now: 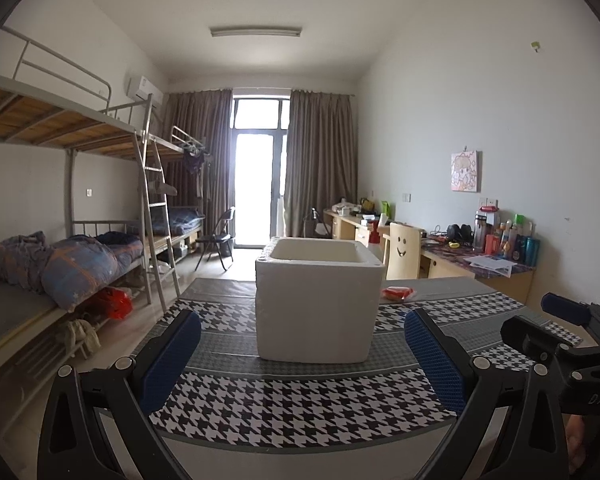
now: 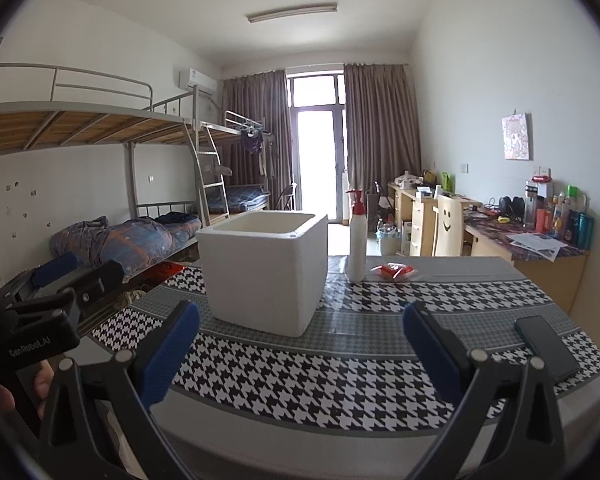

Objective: Organize soft objects

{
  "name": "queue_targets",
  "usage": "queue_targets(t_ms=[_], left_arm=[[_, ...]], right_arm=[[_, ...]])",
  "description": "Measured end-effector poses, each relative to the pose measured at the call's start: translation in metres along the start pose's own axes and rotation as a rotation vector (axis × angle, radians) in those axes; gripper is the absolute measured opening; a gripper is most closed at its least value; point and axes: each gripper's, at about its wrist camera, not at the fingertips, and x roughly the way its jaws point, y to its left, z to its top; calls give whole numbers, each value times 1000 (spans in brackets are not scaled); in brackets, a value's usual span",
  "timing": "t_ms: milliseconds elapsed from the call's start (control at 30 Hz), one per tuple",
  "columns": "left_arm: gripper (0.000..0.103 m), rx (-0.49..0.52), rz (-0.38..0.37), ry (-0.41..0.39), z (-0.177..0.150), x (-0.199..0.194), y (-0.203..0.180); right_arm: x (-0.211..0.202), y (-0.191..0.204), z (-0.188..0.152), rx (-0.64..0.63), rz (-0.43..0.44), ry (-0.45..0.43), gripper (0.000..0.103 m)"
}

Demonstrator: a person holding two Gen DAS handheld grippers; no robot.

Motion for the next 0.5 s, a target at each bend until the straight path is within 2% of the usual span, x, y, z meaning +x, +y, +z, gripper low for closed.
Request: queue_targets(t_ms=[500], left_arm=[[102, 23, -10, 1, -5, -12, -5]], right_arm=[[-15, 3, -5, 3, 2, -1, 102]])
